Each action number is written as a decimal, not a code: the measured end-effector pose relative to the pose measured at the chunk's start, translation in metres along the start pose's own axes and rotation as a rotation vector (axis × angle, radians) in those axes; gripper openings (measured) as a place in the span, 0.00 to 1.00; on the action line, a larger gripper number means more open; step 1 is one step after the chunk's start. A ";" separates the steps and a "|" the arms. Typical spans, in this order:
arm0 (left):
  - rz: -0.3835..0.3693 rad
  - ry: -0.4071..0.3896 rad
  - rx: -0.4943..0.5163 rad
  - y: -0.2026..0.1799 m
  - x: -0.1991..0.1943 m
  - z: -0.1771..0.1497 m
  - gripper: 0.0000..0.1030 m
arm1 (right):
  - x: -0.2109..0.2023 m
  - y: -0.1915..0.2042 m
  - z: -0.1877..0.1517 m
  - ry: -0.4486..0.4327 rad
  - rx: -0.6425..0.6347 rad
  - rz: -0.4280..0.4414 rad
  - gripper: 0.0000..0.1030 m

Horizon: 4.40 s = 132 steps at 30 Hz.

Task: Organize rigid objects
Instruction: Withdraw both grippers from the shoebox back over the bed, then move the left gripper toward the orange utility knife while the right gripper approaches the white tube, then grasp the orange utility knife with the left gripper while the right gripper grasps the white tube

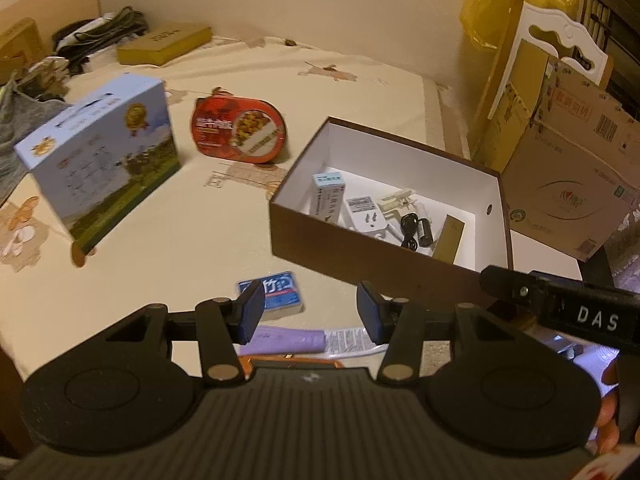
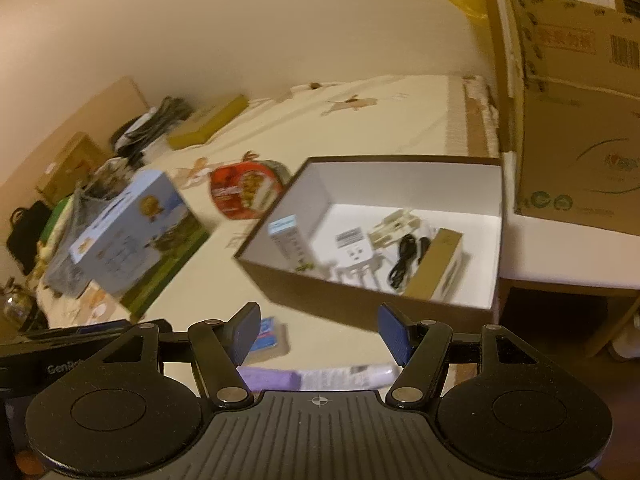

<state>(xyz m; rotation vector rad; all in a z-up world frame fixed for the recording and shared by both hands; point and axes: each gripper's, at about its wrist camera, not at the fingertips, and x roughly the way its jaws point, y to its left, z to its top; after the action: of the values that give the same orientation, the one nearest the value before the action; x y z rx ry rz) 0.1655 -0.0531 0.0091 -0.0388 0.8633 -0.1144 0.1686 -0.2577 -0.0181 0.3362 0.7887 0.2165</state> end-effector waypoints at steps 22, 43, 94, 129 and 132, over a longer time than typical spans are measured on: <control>0.076 -0.038 0.034 -0.008 -0.074 -0.062 0.45 | -0.061 0.030 -0.059 -0.006 -0.122 0.074 0.60; 0.059 0.087 -0.052 0.034 -0.020 -0.091 0.45 | -0.006 0.027 -0.078 0.120 -0.160 0.021 0.60; 0.122 0.232 0.038 -0.048 0.192 -0.112 0.52 | 0.208 -0.065 -0.062 0.248 -0.240 -0.025 0.31; 0.262 0.310 -0.020 0.066 0.132 -0.160 0.49 | 0.164 -0.020 -0.147 0.453 -0.189 0.047 0.32; 0.191 0.281 -0.043 0.064 0.126 -0.150 0.51 | 0.167 -0.019 -0.148 0.450 -0.199 0.053 0.41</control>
<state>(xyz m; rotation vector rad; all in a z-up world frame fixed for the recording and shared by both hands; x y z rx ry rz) 0.1375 -0.0019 -0.1887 0.0200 1.1452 0.0799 0.1775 -0.1911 -0.2318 0.1191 1.1916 0.4266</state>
